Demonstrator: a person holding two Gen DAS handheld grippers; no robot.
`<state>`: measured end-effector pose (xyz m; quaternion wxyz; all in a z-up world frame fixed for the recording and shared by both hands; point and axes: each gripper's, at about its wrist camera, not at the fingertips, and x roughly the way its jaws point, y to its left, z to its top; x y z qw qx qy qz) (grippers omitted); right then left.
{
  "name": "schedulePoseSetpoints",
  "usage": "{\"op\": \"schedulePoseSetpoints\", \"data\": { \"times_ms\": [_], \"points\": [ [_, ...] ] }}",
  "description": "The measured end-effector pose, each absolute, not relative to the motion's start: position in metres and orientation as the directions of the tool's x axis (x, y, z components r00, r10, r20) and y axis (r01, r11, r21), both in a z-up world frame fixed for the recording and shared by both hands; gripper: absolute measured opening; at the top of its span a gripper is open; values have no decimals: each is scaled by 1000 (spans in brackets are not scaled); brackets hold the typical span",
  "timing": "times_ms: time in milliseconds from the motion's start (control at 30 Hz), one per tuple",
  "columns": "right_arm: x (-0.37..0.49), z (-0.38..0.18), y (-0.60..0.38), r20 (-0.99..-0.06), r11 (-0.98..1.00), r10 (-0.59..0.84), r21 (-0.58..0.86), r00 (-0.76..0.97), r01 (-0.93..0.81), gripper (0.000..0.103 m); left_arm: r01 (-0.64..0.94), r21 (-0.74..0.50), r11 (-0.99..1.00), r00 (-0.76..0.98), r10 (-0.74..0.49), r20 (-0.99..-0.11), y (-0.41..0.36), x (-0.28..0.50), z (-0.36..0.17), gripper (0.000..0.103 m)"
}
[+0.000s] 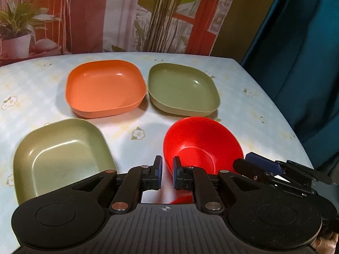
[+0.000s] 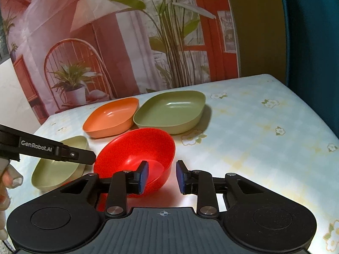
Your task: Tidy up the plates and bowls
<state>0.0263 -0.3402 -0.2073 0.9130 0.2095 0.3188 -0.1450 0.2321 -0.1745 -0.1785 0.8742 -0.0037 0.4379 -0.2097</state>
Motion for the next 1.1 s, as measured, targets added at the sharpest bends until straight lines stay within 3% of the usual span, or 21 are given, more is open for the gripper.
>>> {"op": "schedulePoseSetpoints", "data": {
  "times_ms": [67, 200, 467, 567, 633, 833, 1100],
  "points": [
    [29, -210, -342, -642, 868, -122, 301, 757, 395, 27, 352, -196, 915, 527, -367, -766, -174, 236, -180, 12],
    [33, -214, -345, -642, 866, -107, 316, 759, 389, 27, 345, -193, 919, 524, -359, -772, -176, 242, -183, 27],
    [37, -222, -348, -645, 855, -87, 343, 759, 390, 26, 357, -192, 914, 504, -362, -784, -182, 246, -191, 27],
    [36, -224, -348, -647, 851, -84, 349, 758, 393, 25, 369, -192, 910, 497, -367, -786, -183, 246, -193, 26],
    [36, -225, -349, -645, 848, -79, 357, 760, 391, 22, 389, -165, 907, 501, -358, -788, -185, 244, -191, 11],
    [37, -223, -350, -646, 846, -84, 356, 759, 397, 13, 402, -169, 900, 518, -376, -769, -184, 242, -185, 10],
    [34, -204, -346, -617, 855, -110, 341, 779, 390, 13, 406, -179, 896, 562, -400, -724, -178, 235, -160, 10]
  ]
}}
